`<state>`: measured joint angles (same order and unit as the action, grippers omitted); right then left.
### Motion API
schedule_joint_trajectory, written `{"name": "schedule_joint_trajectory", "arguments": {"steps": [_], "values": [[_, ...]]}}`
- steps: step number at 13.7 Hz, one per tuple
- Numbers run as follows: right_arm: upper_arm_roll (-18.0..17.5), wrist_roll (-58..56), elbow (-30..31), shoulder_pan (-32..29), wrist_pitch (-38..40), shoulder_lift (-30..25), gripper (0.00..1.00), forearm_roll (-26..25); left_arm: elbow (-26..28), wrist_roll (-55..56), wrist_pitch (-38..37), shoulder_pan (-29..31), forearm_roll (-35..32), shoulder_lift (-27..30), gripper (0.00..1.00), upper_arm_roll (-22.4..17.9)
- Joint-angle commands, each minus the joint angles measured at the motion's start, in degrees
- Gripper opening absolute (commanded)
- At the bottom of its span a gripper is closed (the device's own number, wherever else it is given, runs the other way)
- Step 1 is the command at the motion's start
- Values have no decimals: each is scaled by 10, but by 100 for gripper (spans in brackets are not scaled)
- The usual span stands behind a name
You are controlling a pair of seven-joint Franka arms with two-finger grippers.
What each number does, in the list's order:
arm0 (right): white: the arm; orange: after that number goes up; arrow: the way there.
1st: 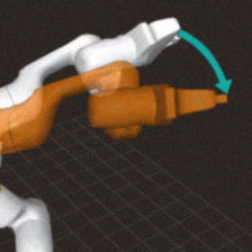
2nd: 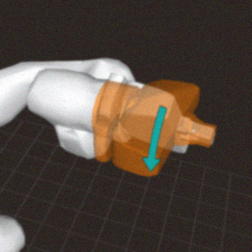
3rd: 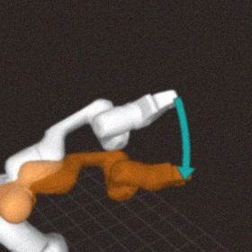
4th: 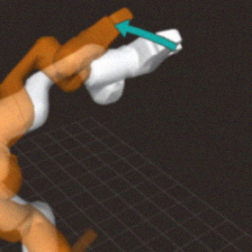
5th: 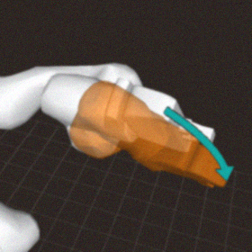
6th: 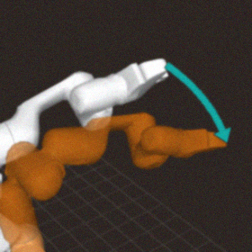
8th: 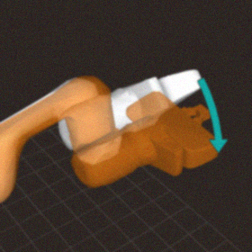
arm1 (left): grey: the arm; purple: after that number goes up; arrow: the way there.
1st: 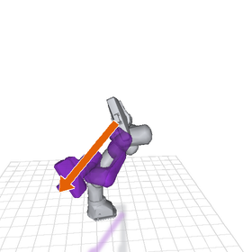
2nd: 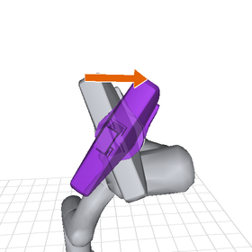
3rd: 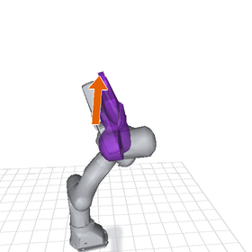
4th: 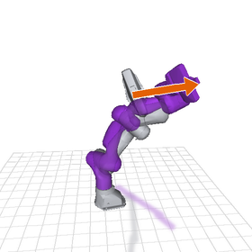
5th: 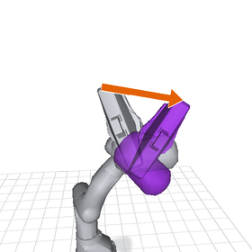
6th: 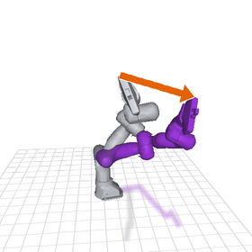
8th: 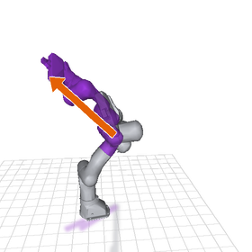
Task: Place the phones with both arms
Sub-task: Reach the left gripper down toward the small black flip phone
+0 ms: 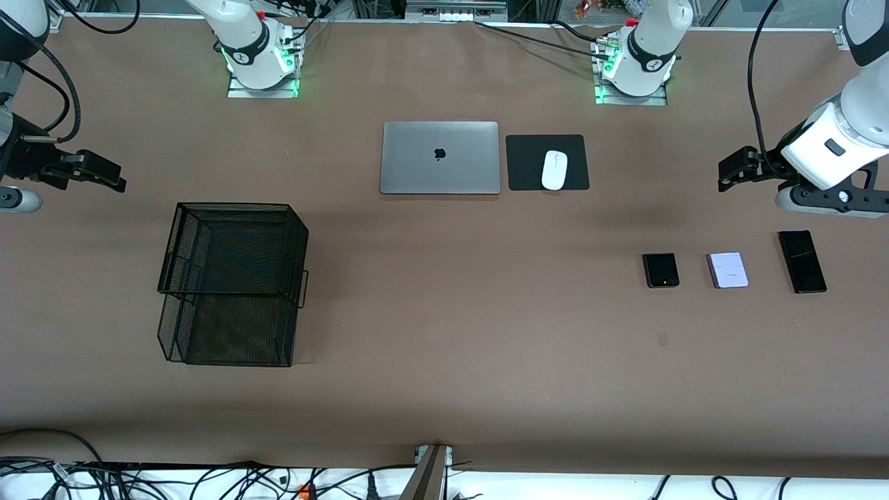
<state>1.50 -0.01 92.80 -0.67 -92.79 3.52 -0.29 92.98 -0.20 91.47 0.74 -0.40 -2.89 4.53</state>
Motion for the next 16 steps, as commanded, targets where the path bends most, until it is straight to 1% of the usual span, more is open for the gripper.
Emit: {"name": "schedule_joint_trajectory", "arguments": {"steps": [1,3,4,6,8,9,10,12,13,14,15,16], "values": [[-7,-2,-3,-8,0,2,100,1,-24,1,-14,1,-5,-19,100,0],[-7,6,-3,-6,-4,2,100,2,-26,-2,-15,1,-6,-33,100,0],[-8,7,-3,-6,-4,2,100,2,-27,-3,-22,-1,-6,-49,100,0],[-7,7,-3,-6,-5,2,100,2,-20,-12,-40,-2,-5,-54,100,1],[-7,7,-3,-7,-5,2,100,2,7,-3,-30,-4,-6,-68,100,1],[-7,7,-3,-7,-5,2,100,2,25,-3,5,0,-7,-83,100,1],[-7,7,-3,-8,-4,1,100,2,43,-2,56,1,-7,-95,100,0],[-7,7,-3,-7,-5,2,100,1,101,-4,156,1,-8,-103,100,0],[-8,7,-3,-7,-5,4,100,1,138,-5,205,1,-16,-101,100,0],[-8,6,-4,-8,-5,10,100,1,166,-4,247,2,-48,-100,100,0],[-9,7,-4,-8,-4,10,100,1,195,-3,292,10,-65,-102,100,0],[-8,6,-4,-8,-3,10,100,1,225,-3,344,20,-65,-105,100,1]]}}
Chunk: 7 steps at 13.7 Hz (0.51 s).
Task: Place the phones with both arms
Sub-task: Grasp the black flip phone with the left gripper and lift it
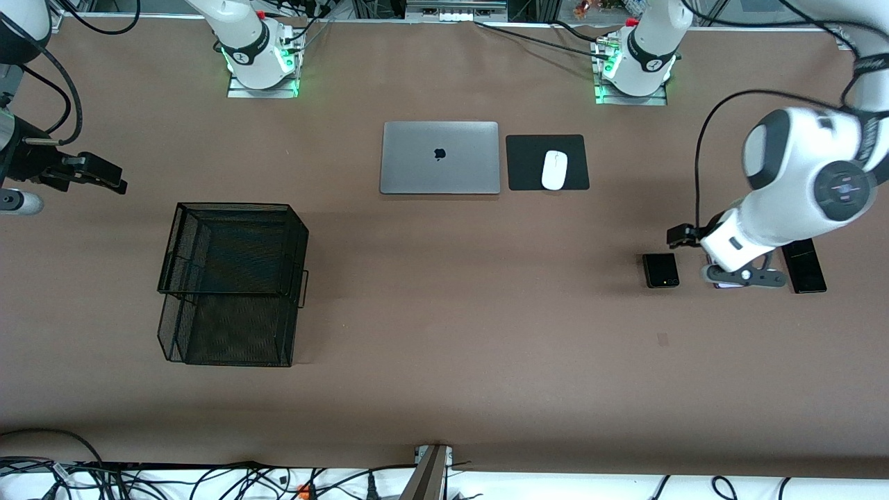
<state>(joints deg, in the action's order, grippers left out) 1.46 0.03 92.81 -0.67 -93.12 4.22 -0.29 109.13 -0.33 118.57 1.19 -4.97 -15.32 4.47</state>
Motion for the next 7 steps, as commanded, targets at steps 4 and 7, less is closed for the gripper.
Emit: {"name": "schedule_joint_trajectory", "arguments": {"steps": [4,7], "values": [[-8,7,-4,-8,4,3,100,2,143,13,253,16,-20,-22,100,2],[-9,6,-6,-8,3,2,100,2,174,30,342,17,-20,-56,100,2]]}}
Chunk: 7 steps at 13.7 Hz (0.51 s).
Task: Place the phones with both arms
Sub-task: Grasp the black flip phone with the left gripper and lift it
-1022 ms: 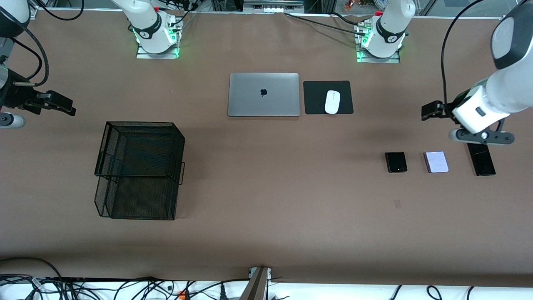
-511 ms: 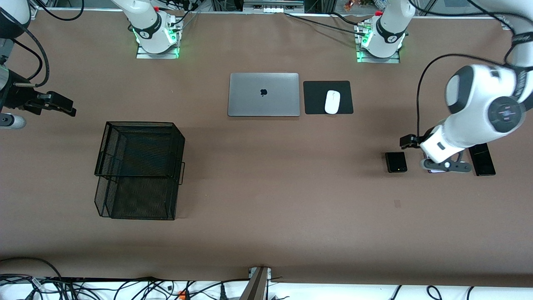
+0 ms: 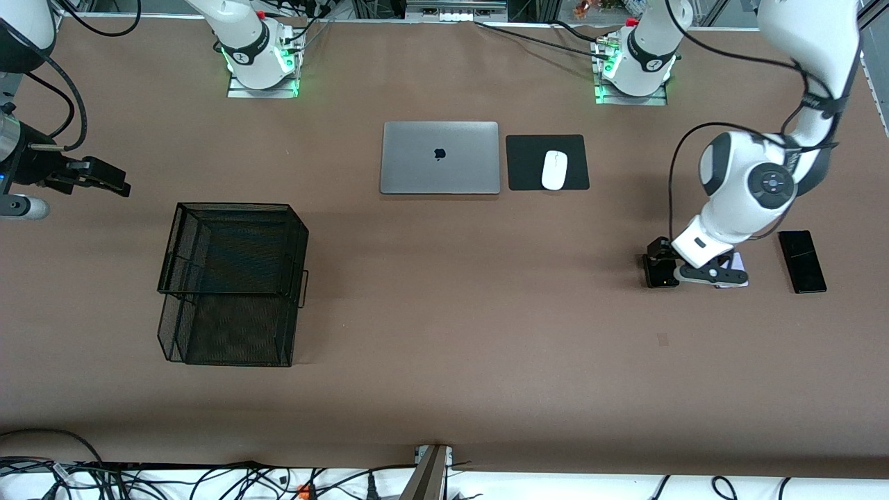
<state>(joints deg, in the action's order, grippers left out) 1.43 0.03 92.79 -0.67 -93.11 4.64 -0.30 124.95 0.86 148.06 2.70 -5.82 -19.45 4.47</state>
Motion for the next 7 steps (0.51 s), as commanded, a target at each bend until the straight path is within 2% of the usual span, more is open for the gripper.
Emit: {"name": "schedule_joint_trajectory", "arguments": {"steps": [1,7], "values": [[-8,7,-6,-8,0,-2,100,1,23,20,62,2,-11,-22,100,1],[-8,8,-6,-8,-4,-5,100,-11,25,27,109,30,-11,-75,100,0]]}}
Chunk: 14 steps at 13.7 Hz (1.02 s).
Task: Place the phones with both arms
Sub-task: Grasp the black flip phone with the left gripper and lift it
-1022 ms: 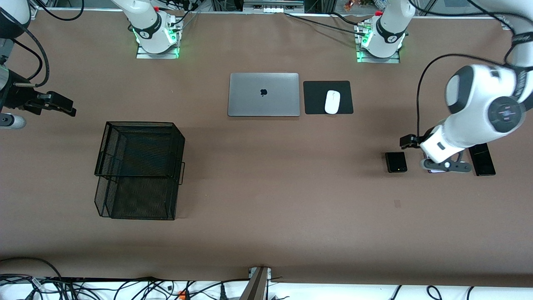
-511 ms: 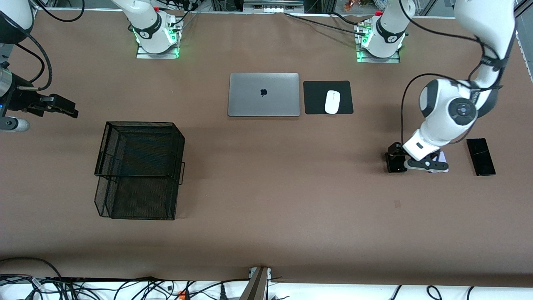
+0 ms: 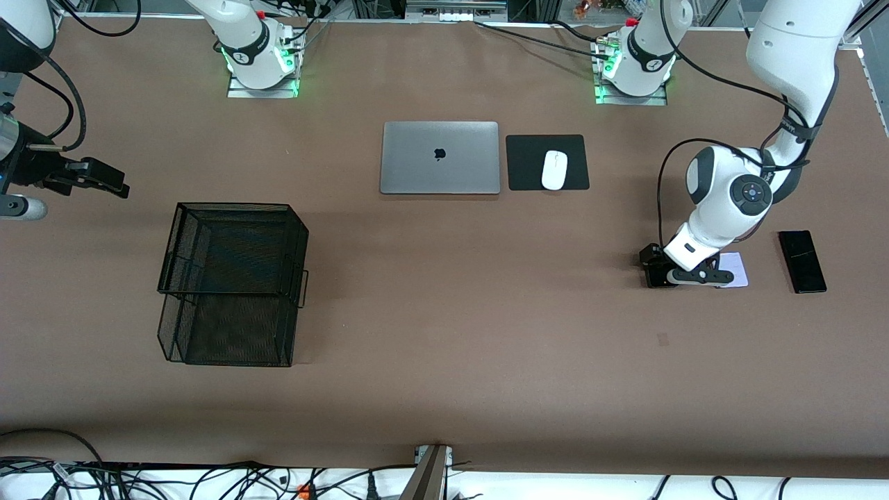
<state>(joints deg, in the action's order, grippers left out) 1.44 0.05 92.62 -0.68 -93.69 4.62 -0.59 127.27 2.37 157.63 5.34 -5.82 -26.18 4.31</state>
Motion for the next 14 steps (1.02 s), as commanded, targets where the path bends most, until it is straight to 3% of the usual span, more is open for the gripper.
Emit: {"name": "schedule_joint_trajectory", "arguments": {"steps": [1,4,7,8,11,14], "values": [[-8,7,-4,-8,0,-4,100,-8,2,11,15,5,-11,-11,100,3],[-9,7,-4,-8,-1,-4,100,-16,1,12,14,6,-11,-12,100,3],[-12,7,-3,-8,-1,-5,100,-23,-4,25,12,6,-11,-18,32,3],[-11,7,-3,-8,-1,-5,100,-23,-7,26,10,5,-11,-12,23,3],[-11,7,-3,-8,-1,-6,100,-20,-45,25,-75,-3,-12,22,22,7],[-11,4,-3,-8,0,-6,100,-16,-199,27,-308,-10,-11,25,22,52]]}}
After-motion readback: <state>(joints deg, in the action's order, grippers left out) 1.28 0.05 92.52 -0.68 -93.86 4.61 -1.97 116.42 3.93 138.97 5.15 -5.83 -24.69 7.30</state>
